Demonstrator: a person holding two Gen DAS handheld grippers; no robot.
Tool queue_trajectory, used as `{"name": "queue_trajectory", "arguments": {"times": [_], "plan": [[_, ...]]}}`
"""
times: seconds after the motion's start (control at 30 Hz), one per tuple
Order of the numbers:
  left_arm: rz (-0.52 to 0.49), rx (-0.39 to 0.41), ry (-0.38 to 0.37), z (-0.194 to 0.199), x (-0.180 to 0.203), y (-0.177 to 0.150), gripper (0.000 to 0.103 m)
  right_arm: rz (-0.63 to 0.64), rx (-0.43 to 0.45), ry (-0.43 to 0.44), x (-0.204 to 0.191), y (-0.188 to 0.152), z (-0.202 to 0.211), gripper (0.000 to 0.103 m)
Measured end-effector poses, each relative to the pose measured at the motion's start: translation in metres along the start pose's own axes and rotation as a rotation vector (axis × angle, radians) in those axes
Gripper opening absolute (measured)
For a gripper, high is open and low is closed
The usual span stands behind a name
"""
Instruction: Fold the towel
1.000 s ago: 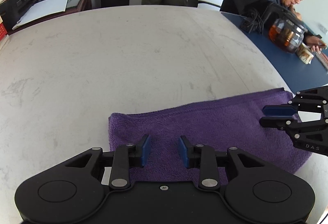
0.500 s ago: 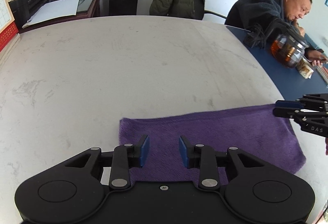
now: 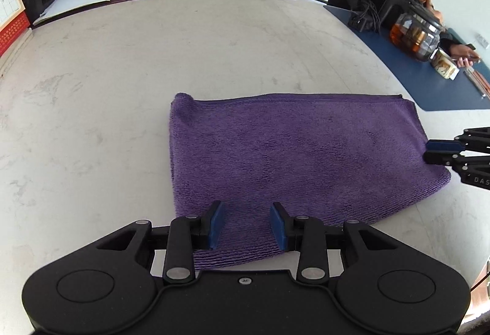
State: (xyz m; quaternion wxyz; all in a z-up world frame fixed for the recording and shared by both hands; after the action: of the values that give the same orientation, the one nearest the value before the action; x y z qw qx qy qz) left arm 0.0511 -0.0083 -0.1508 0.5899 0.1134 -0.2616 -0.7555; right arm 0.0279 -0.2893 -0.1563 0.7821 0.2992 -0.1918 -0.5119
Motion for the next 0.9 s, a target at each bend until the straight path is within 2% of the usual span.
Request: {"name": "queue_trajectory", "arguments": {"times": [0.03,0.17,0.27,0.37,0.47,0.6,0.63,0.7,0.83,0.9], "plan": [[0.002,-0.003,0.009,0.001,-0.001,0.0,0.032,-0.02,-0.006,-0.026,0.007,-0.002,0.003,0.027],[-0.058,0.022,-0.013,0.014,0.019,0.01,0.029,-0.089,0.007,-0.072,0.025,-0.004,0.015,0.027],[-0.115,0.055,-0.046,0.023,0.041,0.02,0.032,-0.126,0.034,-0.078,0.032,-0.001,0.027,0.027],[-0.11,0.062,-0.05,0.025,0.048,0.02,0.033,-0.149,0.065,-0.05,0.029,0.005,0.037,0.029],[-0.035,0.047,-0.026,0.028,0.038,0.012,0.033,-0.116,0.083,0.009,0.01,0.016,0.037,0.029],[0.063,0.032,0.023,0.041,0.017,-0.005,0.032,-0.006,0.109,0.135,-0.028,0.052,0.025,0.03],[0.098,0.032,0.041,0.046,0.01,-0.009,0.032,0.043,0.119,0.185,-0.042,0.068,0.02,0.032],[0.166,0.036,0.061,0.053,-0.002,-0.016,0.033,0.118,0.136,0.253,-0.06,0.09,0.013,0.043],[0.313,0.039,0.062,0.056,-0.021,-0.026,0.033,0.323,0.13,0.434,-0.115,0.136,-0.014,0.045],[0.372,0.031,0.055,0.053,-0.026,-0.03,0.033,0.411,0.116,0.504,-0.137,0.151,-0.032,0.049]]}}
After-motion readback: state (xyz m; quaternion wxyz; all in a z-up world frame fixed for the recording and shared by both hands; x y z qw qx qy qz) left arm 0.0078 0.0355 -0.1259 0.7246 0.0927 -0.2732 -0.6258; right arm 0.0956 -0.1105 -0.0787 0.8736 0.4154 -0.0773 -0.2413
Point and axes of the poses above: each gripper's, at about its wrist camera, not at the fingertips, and z roughly against the way its jaws point, x to its right, y to its top, the point moved 9 cm from there along -z, roughly the way its jaws point, and after that the axes turned 1 degree about -y, right-handed, at the moved point
